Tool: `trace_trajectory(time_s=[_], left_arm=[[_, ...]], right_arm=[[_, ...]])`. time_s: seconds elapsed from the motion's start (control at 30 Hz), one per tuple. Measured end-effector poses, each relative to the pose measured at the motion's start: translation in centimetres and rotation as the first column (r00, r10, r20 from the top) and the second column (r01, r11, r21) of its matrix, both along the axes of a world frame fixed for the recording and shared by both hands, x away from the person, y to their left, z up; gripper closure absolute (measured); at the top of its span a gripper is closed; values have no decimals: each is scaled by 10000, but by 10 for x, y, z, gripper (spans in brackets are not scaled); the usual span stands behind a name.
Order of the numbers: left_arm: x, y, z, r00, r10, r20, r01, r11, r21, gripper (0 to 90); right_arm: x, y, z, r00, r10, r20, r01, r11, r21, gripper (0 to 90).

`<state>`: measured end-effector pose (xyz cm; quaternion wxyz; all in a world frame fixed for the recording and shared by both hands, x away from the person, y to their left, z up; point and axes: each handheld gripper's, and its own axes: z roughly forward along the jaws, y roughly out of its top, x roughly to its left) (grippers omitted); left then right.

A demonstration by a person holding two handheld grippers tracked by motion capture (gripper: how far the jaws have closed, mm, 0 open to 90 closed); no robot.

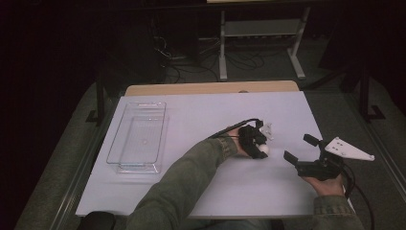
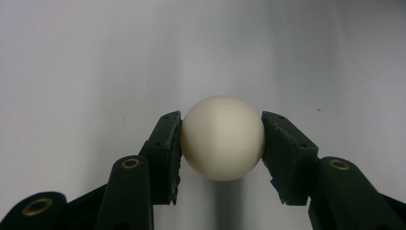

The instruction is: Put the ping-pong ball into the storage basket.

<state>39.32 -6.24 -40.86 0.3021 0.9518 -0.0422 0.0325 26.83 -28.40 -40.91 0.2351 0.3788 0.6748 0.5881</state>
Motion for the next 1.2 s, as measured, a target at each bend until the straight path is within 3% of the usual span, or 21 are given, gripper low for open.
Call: trace_trajectory(time_s=[1.2], left_arm=[[-17, 41, 61, 9968, 276, 744, -301, 9990, 323, 508]], right_arm=[[2, 7, -1, 9995, 296, -111, -297, 9995, -124, 0]])
